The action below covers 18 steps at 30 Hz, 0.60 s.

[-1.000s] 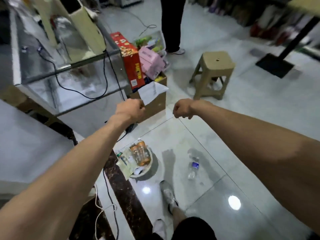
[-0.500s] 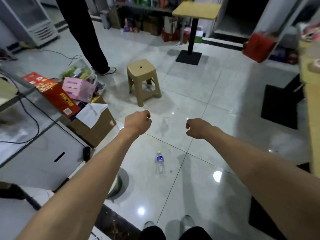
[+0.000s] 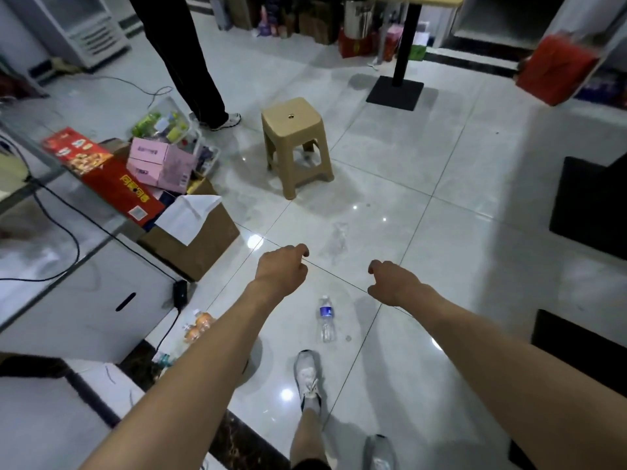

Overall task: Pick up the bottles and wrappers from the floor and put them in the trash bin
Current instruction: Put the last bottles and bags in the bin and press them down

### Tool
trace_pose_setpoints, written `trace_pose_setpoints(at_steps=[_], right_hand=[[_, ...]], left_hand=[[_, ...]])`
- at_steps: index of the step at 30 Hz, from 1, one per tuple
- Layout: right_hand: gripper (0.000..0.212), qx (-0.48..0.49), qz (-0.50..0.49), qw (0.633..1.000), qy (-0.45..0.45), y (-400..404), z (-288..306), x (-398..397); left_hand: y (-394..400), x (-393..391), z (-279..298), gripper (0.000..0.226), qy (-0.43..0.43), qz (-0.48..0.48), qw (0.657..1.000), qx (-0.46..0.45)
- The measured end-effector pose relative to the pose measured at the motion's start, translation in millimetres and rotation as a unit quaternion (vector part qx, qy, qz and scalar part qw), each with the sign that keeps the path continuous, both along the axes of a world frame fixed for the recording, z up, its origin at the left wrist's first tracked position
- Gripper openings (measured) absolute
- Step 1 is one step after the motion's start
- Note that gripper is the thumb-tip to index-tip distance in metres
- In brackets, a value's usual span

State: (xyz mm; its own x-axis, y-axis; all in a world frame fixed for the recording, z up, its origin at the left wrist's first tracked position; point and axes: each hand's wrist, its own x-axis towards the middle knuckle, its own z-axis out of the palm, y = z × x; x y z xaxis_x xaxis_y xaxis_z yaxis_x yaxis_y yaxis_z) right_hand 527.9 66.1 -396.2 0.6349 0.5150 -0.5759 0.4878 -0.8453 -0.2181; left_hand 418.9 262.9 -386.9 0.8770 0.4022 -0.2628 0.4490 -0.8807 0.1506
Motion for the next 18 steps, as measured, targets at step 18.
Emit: trace_pose_setpoints(at_steps=[18], right_hand=[[0.043, -0.036, -0.15, 0.98, 0.125, 145.5, -399.9, 99.8]], left_hand=[[122.4, 91.8, -417.3, 0.06, 0.169, -0.151, 0.974, 0.007]])
